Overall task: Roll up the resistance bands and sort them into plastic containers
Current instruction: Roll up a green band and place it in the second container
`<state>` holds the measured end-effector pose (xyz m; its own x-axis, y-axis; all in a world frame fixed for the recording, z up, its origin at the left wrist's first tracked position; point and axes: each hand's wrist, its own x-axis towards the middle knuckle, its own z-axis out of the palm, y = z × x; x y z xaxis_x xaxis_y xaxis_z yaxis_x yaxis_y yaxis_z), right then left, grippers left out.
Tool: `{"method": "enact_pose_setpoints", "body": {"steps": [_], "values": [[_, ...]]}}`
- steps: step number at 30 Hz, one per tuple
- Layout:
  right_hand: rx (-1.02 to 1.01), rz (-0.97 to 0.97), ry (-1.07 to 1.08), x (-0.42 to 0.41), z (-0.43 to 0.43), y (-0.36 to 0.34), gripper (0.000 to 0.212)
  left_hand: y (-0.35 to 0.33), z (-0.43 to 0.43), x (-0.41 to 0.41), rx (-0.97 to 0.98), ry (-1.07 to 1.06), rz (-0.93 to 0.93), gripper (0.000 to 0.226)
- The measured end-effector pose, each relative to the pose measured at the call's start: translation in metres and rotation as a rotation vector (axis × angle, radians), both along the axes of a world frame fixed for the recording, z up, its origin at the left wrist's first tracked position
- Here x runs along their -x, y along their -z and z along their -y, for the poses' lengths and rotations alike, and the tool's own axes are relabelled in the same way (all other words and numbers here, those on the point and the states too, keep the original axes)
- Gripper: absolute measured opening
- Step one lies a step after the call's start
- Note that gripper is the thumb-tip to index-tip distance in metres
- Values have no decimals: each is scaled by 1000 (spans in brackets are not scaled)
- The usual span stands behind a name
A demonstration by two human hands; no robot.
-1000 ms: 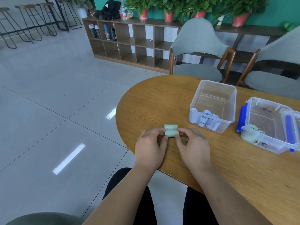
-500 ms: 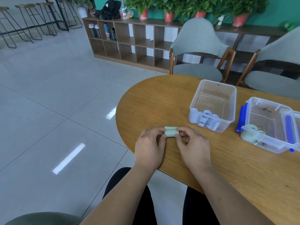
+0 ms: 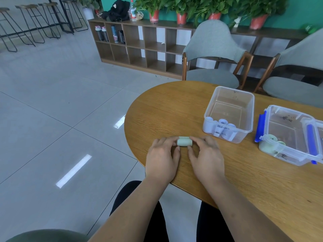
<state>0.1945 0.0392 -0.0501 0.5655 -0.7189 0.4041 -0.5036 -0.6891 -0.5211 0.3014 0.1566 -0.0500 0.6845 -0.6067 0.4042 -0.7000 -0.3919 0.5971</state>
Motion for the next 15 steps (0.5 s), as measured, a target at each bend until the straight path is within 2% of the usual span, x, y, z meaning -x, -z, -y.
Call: {"method": "enact_pose_setpoints", "body": {"steps": [15], "values": [[54,-85,21,-9,4,5,27,-9,8,-7,-87,25,-5,44]]}}
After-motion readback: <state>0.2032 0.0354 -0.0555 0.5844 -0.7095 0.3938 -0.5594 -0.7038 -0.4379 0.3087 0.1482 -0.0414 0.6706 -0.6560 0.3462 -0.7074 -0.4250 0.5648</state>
